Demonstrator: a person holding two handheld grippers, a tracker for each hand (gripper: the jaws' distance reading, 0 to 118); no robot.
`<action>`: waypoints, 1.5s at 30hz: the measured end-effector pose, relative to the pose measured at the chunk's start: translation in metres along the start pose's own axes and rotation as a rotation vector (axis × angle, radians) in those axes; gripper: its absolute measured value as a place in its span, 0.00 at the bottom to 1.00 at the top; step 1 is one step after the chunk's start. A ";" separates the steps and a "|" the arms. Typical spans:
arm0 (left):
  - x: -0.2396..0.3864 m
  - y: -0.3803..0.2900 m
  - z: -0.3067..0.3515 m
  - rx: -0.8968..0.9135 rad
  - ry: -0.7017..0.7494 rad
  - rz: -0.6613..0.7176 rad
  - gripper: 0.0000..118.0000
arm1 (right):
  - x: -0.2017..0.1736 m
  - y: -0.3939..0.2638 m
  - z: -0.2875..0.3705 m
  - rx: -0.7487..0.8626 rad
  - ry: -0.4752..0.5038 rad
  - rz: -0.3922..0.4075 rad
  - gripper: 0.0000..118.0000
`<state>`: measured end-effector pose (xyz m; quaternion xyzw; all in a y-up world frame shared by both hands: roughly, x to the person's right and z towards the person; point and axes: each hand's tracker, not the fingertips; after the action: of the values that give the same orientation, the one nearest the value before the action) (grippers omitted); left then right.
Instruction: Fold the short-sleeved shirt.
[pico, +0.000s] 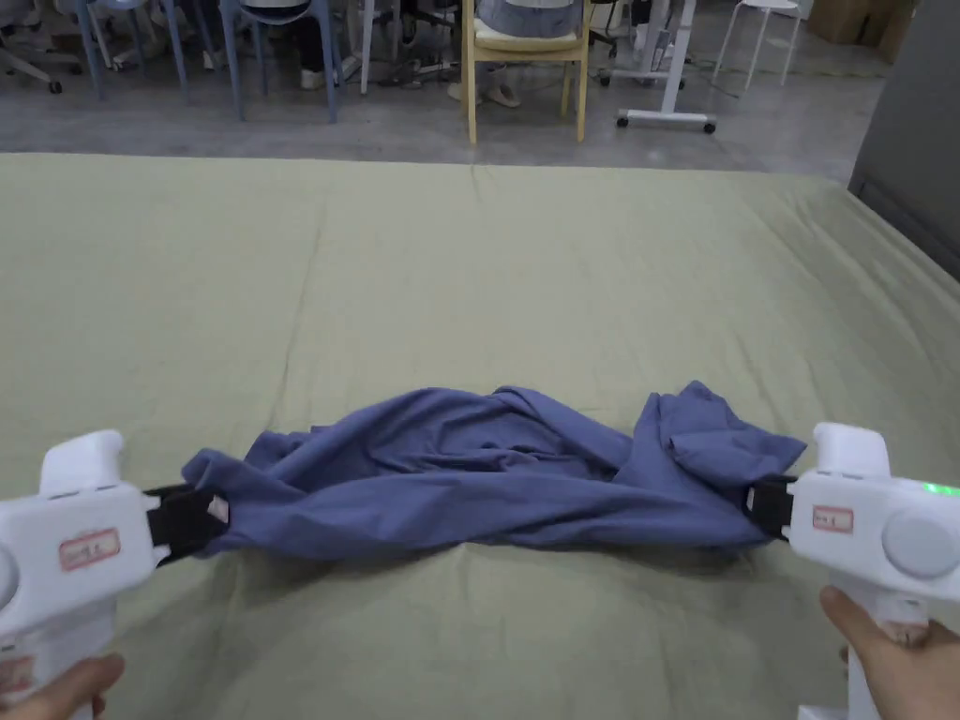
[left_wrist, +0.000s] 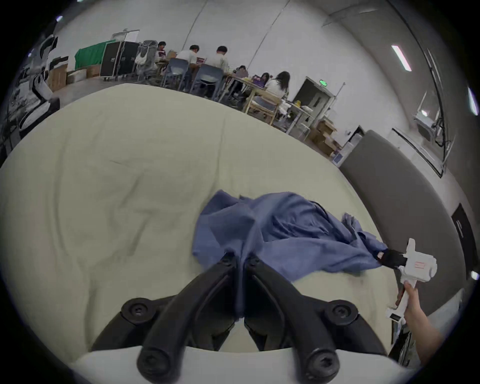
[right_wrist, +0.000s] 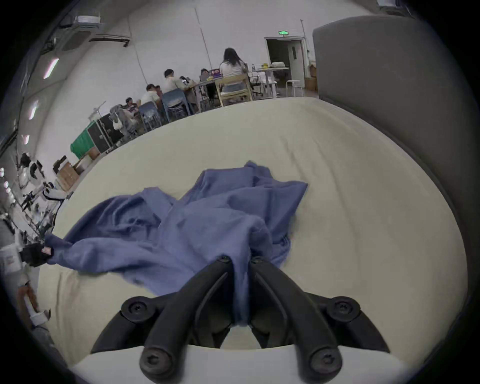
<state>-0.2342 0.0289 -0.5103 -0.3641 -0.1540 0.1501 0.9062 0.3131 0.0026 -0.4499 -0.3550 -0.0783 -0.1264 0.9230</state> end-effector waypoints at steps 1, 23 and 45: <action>0.001 -0.010 0.013 -0.013 0.002 -0.012 0.02 | 0.002 -0.014 0.015 0.008 0.011 0.006 0.06; 0.003 -0.165 0.140 -0.288 0.065 -0.028 0.69 | 0.033 -0.169 0.180 -0.252 -0.022 0.103 0.90; 0.116 -0.114 0.242 0.114 0.184 -0.353 0.00 | -0.049 -0.127 0.281 0.084 -0.003 0.179 0.02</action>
<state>-0.2051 0.1438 -0.2438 -0.2919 -0.1234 -0.0366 0.9478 0.2142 0.1108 -0.1740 -0.3216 -0.0531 -0.0396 0.9446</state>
